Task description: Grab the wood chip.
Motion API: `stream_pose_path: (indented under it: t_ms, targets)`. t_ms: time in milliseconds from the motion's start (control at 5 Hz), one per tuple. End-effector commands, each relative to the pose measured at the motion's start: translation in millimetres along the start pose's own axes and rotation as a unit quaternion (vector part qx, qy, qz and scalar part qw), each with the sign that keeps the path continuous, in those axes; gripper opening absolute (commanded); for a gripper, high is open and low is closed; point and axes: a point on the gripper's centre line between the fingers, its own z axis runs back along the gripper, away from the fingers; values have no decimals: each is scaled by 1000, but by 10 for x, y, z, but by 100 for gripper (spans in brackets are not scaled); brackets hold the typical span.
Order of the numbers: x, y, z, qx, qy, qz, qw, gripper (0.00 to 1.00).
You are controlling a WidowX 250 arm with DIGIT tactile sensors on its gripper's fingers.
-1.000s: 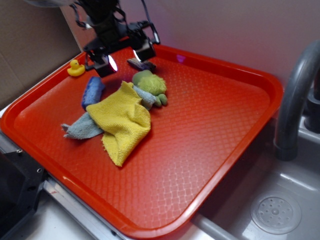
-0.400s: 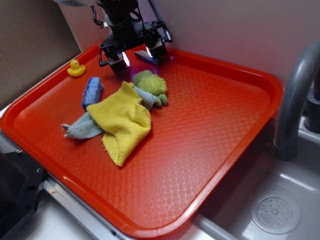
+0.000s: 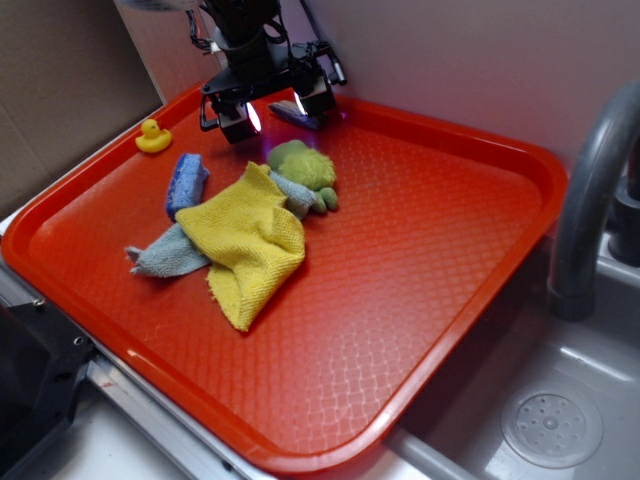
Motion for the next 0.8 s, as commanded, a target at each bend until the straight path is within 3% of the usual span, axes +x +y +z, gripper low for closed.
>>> stream_pose_path:
  t_ms: [0, 200, 400, 600]
  targets:
    - [-167, 297, 160, -9, 6, -30, 999, 100]
    - [-307, 507, 397, -29, 10, -53, 998, 100]
    - [-368, 570, 588, -44, -3, -63, 997, 100]
    - [-257, 486, 587, -42, -14, -46, 998, 100]
